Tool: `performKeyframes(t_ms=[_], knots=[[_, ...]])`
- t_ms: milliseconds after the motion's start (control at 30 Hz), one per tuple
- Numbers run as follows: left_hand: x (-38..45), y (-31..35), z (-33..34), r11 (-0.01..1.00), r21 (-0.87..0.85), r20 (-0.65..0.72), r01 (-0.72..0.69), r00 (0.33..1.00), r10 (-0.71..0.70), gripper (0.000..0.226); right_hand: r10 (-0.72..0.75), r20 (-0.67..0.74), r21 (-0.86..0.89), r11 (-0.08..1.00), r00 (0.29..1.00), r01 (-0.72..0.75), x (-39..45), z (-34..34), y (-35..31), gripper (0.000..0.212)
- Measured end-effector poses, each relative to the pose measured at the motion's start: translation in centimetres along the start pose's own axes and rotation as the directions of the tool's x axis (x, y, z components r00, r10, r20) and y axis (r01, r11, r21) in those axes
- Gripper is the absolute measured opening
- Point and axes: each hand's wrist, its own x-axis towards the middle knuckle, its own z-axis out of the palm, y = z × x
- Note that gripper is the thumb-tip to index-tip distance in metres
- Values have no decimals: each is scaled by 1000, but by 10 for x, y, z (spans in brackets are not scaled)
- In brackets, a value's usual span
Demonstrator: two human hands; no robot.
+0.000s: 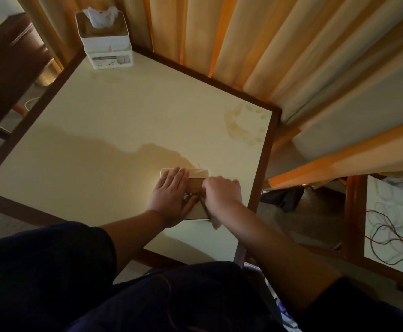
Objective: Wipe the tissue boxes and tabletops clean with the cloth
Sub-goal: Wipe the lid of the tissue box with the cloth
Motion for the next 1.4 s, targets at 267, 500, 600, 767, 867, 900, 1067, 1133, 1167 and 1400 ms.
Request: performKeyframes(t_ms=[267,500,600,767,867,900,1067,1133,1167,1400], knots=[[-1,1,-3,1000,12,11,1,1000,-2,82,18,-124,126,992,992,-2,19,8,3,24],[-1,0,-1,1000,19,15,7,1000,-7,78,-3,-266,247,966,964,71,-20,58,16,24],[-1,0,1,1000,7,-9,-5,1000,5,76,-54,-244,238,965,968,113,-39,64,20,23],[-1,-1,-1,1000,-7,11,-14,1000,14,78,-196,-103,179,961,975,213,-54,66,29,26],[0,0,-3,1000,-2,49,-31,998,31,81,-232,-35,185,954,972,235,-47,55,32,21],[0,0,-3,999,0,54,-33,998,33,82,-240,-46,174,954,970,244,-45,53,32,21],[-2,-3,-4,997,1,52,-75,996,75,92,-175,-197,164,964,965,209,-47,64,33,33],[-2,-4,-11,996,-6,105,-89,990,89,107,-173,-263,175,959,949,223,-48,72,38,30],[-1,-5,-16,996,-7,153,-91,984,91,117,-183,-286,176,955,941,239,-49,76,41,27],[9,-10,-41,973,66,373,-221,910,182,146,-280,-280,185,923,918,338,-63,91,50,29]])
